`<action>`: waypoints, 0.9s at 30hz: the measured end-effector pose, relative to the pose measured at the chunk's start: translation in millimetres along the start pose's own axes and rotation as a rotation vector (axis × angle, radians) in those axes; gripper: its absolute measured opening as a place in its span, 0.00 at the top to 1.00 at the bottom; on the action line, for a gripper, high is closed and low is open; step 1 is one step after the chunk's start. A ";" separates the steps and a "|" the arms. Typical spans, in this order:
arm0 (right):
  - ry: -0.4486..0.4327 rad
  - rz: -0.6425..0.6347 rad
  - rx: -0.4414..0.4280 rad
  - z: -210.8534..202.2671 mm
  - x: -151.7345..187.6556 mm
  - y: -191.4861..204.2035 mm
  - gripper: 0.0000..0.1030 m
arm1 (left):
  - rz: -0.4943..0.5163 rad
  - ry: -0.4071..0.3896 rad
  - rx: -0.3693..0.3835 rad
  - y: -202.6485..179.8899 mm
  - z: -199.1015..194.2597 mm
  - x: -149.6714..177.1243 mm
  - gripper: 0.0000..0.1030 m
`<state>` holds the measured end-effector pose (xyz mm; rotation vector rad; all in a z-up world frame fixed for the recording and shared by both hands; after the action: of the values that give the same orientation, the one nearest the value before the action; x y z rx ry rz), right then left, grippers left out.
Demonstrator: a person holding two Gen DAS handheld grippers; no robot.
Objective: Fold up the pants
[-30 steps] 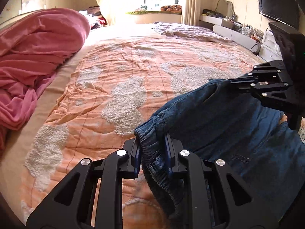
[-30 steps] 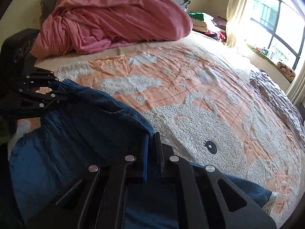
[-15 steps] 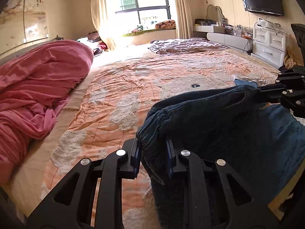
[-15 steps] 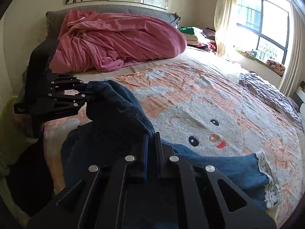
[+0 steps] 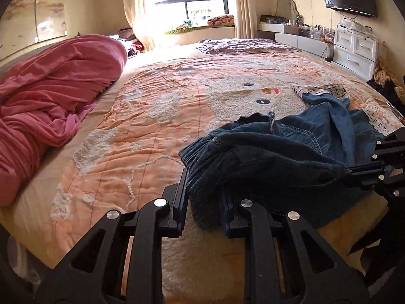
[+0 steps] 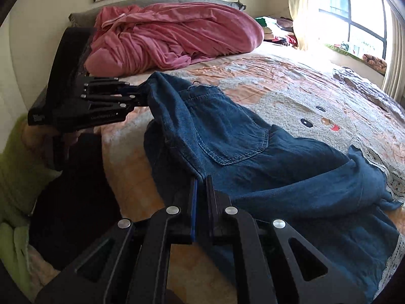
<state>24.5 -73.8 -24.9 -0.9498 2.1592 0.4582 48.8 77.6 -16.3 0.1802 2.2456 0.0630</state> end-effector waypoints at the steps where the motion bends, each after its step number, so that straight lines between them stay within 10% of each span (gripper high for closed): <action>1: 0.009 0.004 0.002 1.6 3.0 2.1 0.95 | 0.002 0.013 0.011 -0.8 -0.4 3.1 0.86; 14: 0.040 0.067 0.000 14.9 24.0 3.2 0.94 | -0.133 0.086 -0.003 27.6 -33.7 21.4 0.82; 21: 0.034 0.117 -0.016 11.0 28.3 -0.1 0.91 | -0.137 0.022 0.159 -11.8 -34.1 -31.1 0.77; 27: 0.019 0.173 -0.046 -6.8 28.3 -2.2 0.82 | -0.069 0.185 0.142 -40.7 16.9 -9.0 0.77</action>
<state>9.7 -92.9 -41.2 -0.7974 2.2669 0.5864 63.2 35.8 -24.5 0.1795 2.4400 -0.1214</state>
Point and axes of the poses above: each gripper's, at about its wrist camera, not at the fingertips, and z roughly the way its jaws point, y to its left, x to its underside, the point moved 3 cm from there along z, roughly the way its jaws point
